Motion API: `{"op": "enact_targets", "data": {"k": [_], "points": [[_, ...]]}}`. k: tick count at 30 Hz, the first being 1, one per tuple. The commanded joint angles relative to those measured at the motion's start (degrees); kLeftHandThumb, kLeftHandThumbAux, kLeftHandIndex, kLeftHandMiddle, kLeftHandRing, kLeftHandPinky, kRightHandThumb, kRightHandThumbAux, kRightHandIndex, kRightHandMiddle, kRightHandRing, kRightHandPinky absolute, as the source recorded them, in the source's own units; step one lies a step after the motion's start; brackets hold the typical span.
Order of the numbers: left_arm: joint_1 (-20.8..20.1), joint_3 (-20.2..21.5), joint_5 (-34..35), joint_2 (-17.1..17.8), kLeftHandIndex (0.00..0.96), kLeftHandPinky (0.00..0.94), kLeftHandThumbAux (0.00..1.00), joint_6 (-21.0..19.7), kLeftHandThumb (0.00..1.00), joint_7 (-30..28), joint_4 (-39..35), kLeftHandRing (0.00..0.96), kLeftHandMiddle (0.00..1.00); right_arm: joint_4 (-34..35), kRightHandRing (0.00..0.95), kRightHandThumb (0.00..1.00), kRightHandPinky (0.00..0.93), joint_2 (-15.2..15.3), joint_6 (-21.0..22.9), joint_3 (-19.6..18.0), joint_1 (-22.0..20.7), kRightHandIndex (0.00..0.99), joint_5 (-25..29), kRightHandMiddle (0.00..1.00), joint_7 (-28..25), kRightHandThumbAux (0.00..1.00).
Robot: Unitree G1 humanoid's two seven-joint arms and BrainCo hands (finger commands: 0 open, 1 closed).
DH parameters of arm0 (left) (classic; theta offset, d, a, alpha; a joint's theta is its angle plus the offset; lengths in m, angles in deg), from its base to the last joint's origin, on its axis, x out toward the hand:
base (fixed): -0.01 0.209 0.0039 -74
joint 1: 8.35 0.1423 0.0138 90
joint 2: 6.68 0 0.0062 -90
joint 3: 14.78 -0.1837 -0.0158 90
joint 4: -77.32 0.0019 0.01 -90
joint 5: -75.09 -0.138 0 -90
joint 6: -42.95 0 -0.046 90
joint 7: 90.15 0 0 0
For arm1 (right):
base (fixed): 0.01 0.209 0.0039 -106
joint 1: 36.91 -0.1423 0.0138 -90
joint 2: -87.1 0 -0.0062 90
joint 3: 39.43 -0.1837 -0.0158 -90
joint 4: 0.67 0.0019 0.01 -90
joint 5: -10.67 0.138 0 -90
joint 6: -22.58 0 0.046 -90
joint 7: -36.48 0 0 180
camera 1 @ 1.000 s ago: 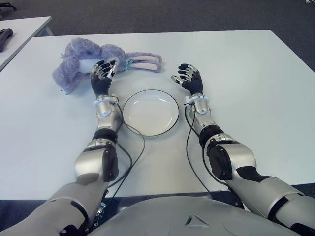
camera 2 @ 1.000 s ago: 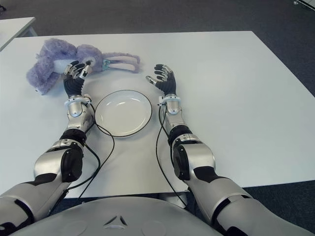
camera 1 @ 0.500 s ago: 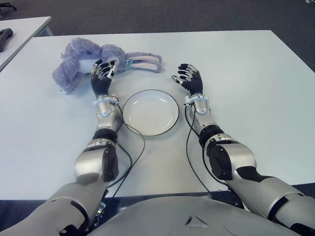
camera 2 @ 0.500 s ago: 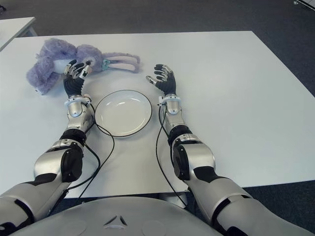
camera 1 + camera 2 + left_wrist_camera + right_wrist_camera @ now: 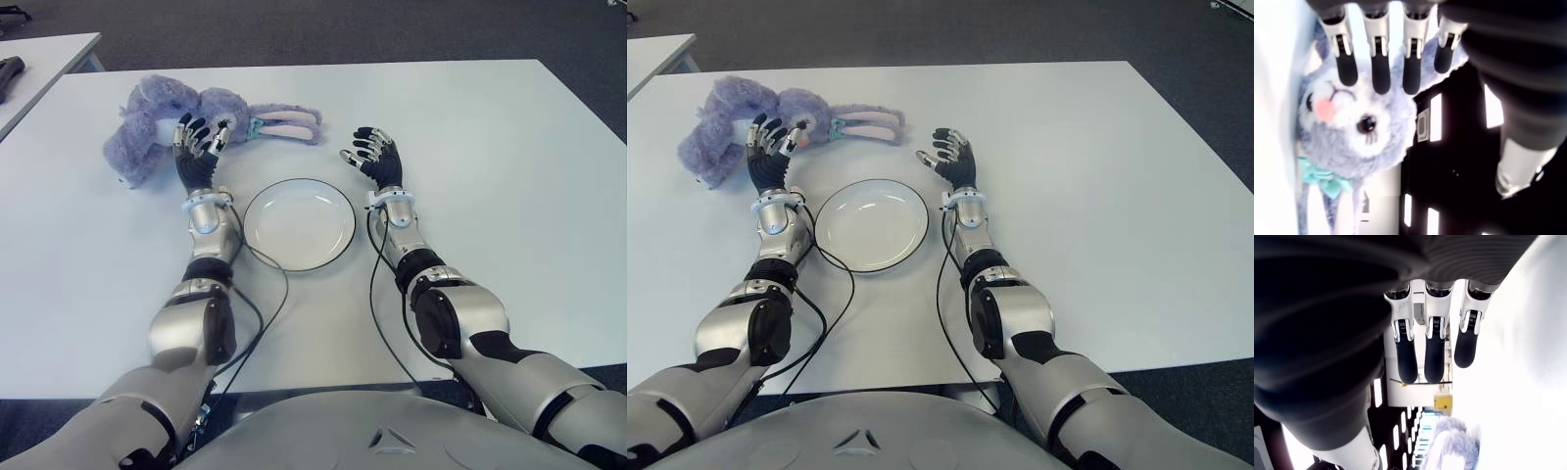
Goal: Put the doll into the plate.
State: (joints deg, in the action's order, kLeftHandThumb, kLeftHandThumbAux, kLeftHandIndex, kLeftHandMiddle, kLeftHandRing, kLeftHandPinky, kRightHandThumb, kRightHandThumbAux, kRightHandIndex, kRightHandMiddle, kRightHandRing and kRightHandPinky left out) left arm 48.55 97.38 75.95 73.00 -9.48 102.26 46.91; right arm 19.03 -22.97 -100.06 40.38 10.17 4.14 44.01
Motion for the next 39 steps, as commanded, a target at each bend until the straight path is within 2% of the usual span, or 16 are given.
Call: {"op": "enact_targets", "data": {"k": [1,9,13,18,20,24,28,32,34,39], "points": [[20.6,4.2,4.6,-1.7,0.14,0.188,0.733,2.8,0.0,1.2,5.9,0.195,0.203,-7.6,0.279,0.17,0.27,-2.7,7.0,-0.5,11.7,0.267,0.4,0.289,0.7,0.901],[21.0,2.9,2.2,-1.6,0.081,0.145,0.809,4.9,0.008,4.4,-2.2,0.13,0.127,-7.6,0.288,0.167,0.282,-2.7,6.7,0.1,11.7,0.269,-0.2,0.295,1.4,0.898],[22.8,0.9,-3.5,-2.1,0.062,0.135,0.854,5.5,0.065,10.0,-9.8,0.104,0.099,-7.7,0.291,0.172,0.282,-2.7,6.8,0.4,11.7,0.273,-0.5,0.297,1.8,0.905],[25.3,-1.4,-13.8,-0.1,0.049,0.124,0.841,5.3,0.124,19.0,-15.2,0.087,0.083,-7.7,0.296,0.176,0.29,-2.9,7.0,0.3,11.6,0.273,-0.3,0.301,1.8,0.909],[26.7,-2.1,-18.1,0.5,0.044,0.122,0.808,4.2,0.178,22.3,-19.4,0.08,0.076,-7.7,0.295,0.173,0.283,-3.0,7.0,0.3,11.6,0.272,-0.3,0.301,1.9,0.906],[28.3,-2.8,-21.4,1.0,0.042,0.122,0.793,2.0,0.203,24.7,-24.8,0.078,0.074,-7.7,0.294,0.164,0.282,-3.2,7.0,0.3,11.5,0.273,-0.2,0.302,1.9,0.906],[29.6,-3.1,-26.0,2.1,0.026,0.073,0.752,-1.8,0.227,26.8,-31.9,0.059,0.056,-7.7,0.282,0.15,0.263,-3.3,7.2,0.1,11.5,0.271,0.0,0.293,1.7,0.905],[29.9,-3.5,-27.5,3.1,0.013,0.044,0.734,-4.1,0.236,28.0,-34.1,0.045,0.044,-7.7,0.284,0.144,0.277,-3.4,7.2,0.1,11.5,0.269,0.0,0.292,1.7,0.907],[28.8,-3.1,-27.8,5.4,0.004,0.028,0.725,-5.5,0.238,28.1,-34.3,0.033,0.035,-7.7,0.284,0.143,0.276,-3.4,7.2,0.2,11.5,0.265,-0.1,0.29,1.8,0.905],[27.3,-3.2,-28.4,8.3,0.0,0.034,0.715,-8.2,0.244,28.6,-34.8,0.025,0.03,-7.7,0.28,0.14,0.269,-3.5,7.2,0.2,11.5,0.263,-0.1,0.287,1.8,0.908]]}}
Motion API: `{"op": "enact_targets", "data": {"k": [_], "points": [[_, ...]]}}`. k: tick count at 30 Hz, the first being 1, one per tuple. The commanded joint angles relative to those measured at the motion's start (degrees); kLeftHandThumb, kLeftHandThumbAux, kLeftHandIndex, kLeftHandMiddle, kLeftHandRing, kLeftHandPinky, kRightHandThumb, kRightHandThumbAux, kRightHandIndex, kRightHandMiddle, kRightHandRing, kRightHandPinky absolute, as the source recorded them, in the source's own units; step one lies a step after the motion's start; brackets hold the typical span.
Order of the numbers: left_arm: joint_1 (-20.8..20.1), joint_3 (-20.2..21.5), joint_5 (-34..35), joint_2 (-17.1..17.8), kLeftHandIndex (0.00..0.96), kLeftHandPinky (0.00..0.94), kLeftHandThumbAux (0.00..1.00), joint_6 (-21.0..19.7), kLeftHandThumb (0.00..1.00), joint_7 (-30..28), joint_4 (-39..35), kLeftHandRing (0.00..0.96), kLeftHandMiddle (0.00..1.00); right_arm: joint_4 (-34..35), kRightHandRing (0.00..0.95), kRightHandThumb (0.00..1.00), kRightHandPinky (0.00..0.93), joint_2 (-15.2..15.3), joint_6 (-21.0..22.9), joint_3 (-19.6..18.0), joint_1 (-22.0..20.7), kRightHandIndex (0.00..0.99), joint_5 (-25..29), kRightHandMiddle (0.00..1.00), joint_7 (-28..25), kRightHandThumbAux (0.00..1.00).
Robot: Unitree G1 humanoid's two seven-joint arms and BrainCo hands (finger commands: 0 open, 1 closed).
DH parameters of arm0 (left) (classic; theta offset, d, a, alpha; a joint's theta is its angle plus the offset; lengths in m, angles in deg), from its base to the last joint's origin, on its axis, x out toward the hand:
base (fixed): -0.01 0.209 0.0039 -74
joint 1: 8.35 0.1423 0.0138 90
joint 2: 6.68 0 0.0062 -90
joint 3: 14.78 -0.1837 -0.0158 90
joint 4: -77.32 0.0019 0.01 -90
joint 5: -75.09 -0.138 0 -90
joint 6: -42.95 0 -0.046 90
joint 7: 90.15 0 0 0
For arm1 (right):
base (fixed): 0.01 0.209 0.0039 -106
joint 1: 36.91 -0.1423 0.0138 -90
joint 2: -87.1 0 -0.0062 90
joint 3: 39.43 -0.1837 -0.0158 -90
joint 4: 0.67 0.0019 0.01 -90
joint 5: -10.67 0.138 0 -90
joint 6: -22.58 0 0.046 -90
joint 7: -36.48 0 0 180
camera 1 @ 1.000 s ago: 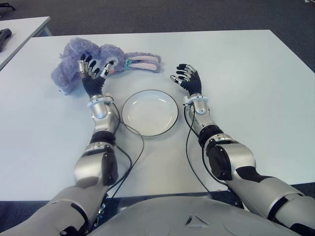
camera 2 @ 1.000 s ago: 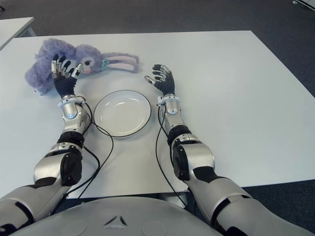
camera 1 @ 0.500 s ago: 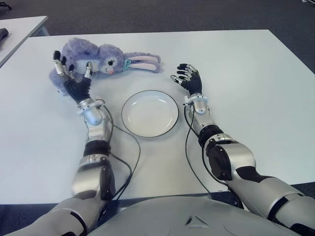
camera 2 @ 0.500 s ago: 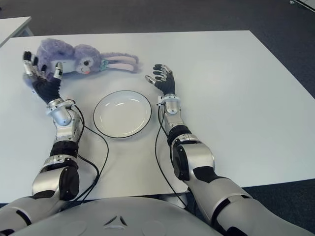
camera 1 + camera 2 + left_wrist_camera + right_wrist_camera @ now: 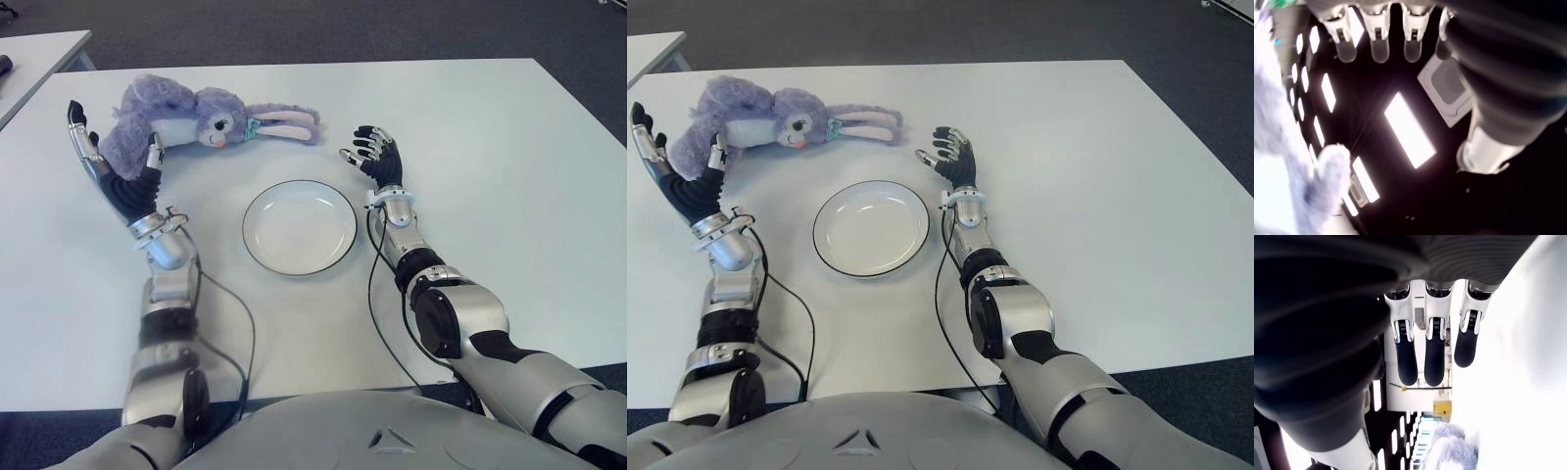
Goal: Put the doll into the plate.
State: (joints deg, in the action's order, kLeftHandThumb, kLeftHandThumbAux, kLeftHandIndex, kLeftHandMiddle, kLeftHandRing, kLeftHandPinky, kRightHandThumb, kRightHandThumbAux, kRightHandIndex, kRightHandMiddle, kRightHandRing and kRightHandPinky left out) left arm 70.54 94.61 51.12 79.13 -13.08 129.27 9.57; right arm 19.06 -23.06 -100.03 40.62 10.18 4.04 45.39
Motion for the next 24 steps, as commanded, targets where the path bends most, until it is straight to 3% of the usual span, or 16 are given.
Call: {"op": "enact_targets", "data": {"k": [1,18,24], "points": [[4.9,-0.5,-3.7,2.8,0.0,0.036,0.714,-5.2,0.245,1.7,2.4,0.025,0.029,-7.8,0.28,0.139,0.268,-3.5,7.1,0.0,11.5,0.263,0.0,0.287,0.4,0.909],[1.9,-2.3,-2.0,8.7,0.013,0.023,0.667,-11.3,0.223,-2.6,2.6,0.023,0.031,-7.8,0.287,0.128,0.268,-3.7,7.2,0.1,11.4,0.265,-0.2,0.296,0.8,0.919],[-0.1,-3.3,-1.8,13.9,0.022,0.019,0.64,-14.1,0.182,-7.6,5.3,0.017,0.029,-7.8,0.281,0.122,0.265,-3.7,7.1,0.2,11.4,0.267,-0.2,0.294,0.8,0.922]]}}
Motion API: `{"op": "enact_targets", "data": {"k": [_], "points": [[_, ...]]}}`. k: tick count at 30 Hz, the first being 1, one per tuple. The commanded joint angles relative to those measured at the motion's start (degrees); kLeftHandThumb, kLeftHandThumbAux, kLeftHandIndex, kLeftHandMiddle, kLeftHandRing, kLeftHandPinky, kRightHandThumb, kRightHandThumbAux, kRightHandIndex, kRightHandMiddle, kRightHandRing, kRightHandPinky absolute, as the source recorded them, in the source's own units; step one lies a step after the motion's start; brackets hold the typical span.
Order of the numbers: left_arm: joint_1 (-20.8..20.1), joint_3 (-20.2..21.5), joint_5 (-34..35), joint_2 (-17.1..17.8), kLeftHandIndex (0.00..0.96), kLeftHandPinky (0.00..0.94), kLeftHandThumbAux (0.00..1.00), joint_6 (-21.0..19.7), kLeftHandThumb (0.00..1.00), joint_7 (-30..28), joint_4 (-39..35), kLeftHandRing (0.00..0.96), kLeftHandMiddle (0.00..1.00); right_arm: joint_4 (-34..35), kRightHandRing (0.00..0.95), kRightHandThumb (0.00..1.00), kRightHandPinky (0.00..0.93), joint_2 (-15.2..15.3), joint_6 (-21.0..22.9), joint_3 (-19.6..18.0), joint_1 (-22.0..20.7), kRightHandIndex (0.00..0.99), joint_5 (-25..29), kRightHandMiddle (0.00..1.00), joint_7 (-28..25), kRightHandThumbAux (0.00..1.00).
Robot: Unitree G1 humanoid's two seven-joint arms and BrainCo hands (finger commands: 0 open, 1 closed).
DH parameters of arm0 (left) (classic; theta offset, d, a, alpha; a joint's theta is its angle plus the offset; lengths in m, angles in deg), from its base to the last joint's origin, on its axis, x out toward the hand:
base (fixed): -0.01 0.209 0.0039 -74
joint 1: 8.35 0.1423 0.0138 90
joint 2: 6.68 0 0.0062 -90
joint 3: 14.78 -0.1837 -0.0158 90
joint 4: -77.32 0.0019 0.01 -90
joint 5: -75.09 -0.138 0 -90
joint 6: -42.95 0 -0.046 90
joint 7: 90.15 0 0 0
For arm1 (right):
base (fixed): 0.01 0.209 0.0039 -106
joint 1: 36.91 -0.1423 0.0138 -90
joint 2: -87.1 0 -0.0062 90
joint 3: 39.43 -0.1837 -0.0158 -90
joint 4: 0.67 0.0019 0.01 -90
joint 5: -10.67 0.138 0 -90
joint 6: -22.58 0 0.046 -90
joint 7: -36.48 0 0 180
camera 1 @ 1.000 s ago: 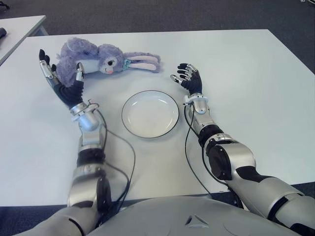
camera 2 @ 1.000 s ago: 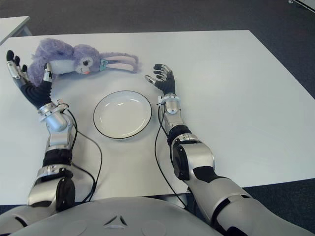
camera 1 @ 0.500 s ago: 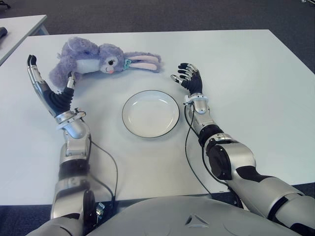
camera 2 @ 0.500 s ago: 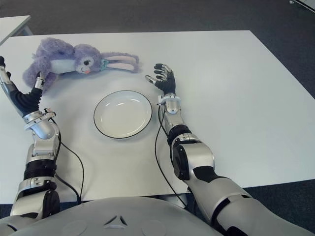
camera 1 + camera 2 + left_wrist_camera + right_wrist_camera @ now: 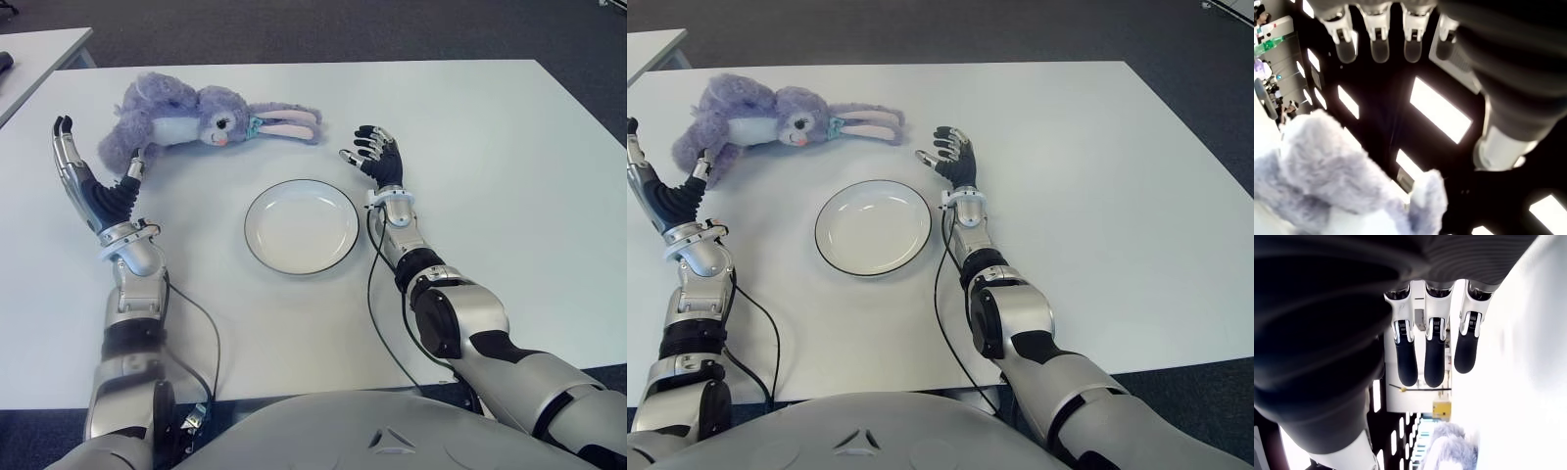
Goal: Put the doll into the plate.
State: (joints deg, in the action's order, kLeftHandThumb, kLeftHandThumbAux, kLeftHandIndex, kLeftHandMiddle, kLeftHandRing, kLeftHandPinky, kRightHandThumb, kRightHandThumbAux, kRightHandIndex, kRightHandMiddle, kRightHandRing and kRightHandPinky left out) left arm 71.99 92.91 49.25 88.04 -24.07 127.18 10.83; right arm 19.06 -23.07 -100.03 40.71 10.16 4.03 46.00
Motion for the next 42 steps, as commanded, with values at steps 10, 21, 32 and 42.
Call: {"op": "enact_targets", "data": {"k": [10,21,32,42], "points": [[-8.0,-3.2,1.6,13.9,0.03,0.049,0.617,0.6,0.238,-10.3,14.6,0.056,0.072,-7.8,0.274,0.111,0.259,-3.6,7.4,0.3,11.4,0.262,-0.2,0.289,0.0,0.922],[-10.0,-5.3,0.2,18.7,0.0,0.032,0.603,-2.8,0.296,-13.7,9.9,0.051,0.067,-7.9,0.275,0.094,0.257,-3.4,7.8,0.3,11.3,0.26,-0.3,0.287,0.0,0.924],[-15.7,-12.5,-7.6,22.7,0.0,0.015,0.539,-5.5,0.218,-10.3,15.7,0.044,0.06,-7.9,0.274,0.098,0.249,-3.4,8.1,0.5,11.2,0.265,-0.3,0.29,0.0,0.926],[-18.2,-16.6,-11.3,26.3,0.0,0.03,0.465,-7.9,0.178,-12.0,16.7,0.033,0.046,-7.9,0.274,0.104,0.265,-3.5,8.1,0.9,11.1,0.265,-0.2,0.285,0.2,0.924]]}}
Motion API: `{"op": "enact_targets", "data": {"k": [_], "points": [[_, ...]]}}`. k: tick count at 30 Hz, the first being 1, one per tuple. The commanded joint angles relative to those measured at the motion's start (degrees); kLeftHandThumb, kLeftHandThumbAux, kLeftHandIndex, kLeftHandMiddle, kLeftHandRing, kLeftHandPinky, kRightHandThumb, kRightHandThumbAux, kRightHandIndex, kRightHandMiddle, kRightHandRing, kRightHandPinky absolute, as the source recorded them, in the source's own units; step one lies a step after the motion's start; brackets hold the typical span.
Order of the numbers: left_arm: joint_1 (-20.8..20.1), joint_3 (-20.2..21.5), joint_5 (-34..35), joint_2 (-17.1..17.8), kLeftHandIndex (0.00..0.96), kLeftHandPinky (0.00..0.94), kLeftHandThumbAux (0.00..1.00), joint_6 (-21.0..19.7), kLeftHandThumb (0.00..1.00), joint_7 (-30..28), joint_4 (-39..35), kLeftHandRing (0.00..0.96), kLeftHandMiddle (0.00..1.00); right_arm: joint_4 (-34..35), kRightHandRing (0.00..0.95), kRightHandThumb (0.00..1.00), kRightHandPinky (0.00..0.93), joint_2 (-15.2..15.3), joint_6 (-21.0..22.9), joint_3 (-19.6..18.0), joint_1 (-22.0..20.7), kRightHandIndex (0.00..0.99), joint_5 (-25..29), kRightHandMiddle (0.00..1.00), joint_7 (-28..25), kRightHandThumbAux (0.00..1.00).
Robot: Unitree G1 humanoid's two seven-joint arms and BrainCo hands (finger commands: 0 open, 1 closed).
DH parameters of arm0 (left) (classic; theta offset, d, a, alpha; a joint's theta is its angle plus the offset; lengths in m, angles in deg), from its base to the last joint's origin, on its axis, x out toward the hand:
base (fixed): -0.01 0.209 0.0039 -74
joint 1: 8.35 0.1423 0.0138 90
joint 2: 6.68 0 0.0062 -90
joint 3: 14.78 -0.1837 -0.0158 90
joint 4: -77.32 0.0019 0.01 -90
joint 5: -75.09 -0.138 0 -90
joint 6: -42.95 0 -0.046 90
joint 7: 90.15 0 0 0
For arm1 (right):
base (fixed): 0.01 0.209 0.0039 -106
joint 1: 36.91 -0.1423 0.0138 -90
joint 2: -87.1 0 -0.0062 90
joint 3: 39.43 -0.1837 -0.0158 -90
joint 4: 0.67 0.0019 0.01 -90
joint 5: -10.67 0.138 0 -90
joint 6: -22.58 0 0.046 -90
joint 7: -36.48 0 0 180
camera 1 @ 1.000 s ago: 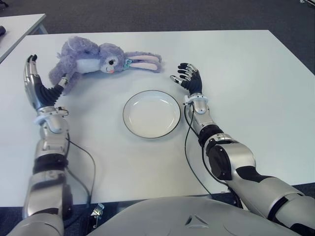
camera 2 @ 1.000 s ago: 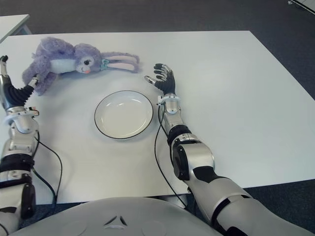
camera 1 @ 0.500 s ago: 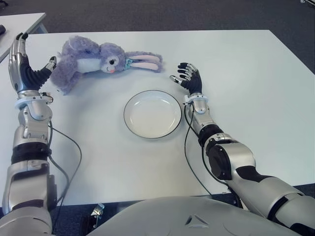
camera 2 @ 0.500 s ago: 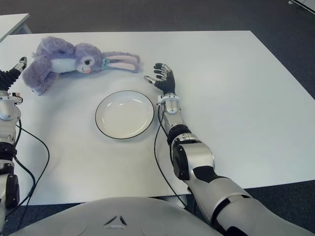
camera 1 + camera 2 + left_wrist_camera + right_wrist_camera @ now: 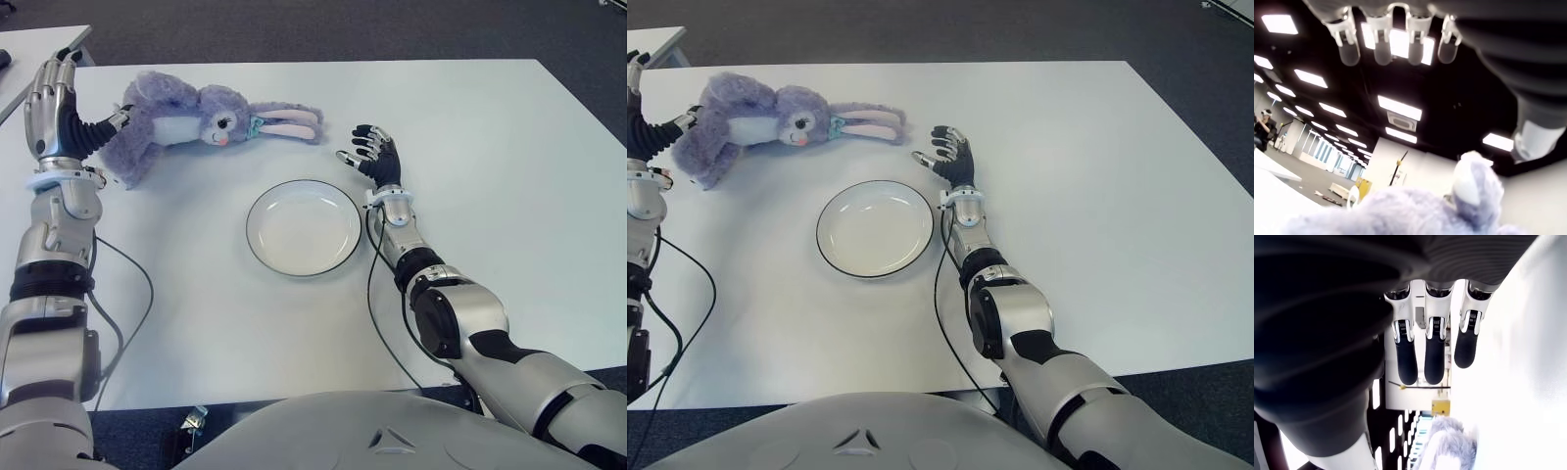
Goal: Put the doll into the plate.
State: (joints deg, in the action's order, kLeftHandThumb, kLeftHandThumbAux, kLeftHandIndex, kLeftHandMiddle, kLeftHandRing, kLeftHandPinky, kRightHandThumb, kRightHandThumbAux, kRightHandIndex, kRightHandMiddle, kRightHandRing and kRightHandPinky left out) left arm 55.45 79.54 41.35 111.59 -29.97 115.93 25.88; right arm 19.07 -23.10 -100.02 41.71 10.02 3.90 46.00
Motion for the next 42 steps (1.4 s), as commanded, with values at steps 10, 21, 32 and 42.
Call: {"op": "enact_targets", "data": {"k": [10,21,32,42], "points": [[-1.4,-5.8,-4.0,4.7,0.0,0.03,0.427,-6.5,0.177,-5.3,-1.3,0.034,0.038,-8.0,0.281,0.109,0.265,-3.2,8.4,-0.1,11.2,0.268,-0.1,0.294,-0.1,0.917],[-1.6,-8.9,-3.3,7.2,0.0,0.003,0.413,-8.3,0.154,-16.8,-5.8,0.012,0.013,-8.1,0.285,0.115,0.275,-3.1,8.7,0.1,11.1,0.269,-0.3,0.293,0.2,0.917],[-3.5,-10.3,-2.3,8.7,0.0,0.016,0.451,-7.4,0.185,-25.6,-7.1,0.007,0.007,-8.1,0.3,0.117,0.293,-3.0,8.7,0.4,11.1,0.275,-0.3,0.308,0.3,0.911],[-5.2,-11.2,-2.1,11.1,0.0,0.012,0.449,-6.5,0.138,-33.4,-8.7,0.002,0.0,-8.1,0.313,0.124,0.306,-2.9,8.7,0.4,11.0,0.275,-0.1,0.313,0.1,0.908]]}}
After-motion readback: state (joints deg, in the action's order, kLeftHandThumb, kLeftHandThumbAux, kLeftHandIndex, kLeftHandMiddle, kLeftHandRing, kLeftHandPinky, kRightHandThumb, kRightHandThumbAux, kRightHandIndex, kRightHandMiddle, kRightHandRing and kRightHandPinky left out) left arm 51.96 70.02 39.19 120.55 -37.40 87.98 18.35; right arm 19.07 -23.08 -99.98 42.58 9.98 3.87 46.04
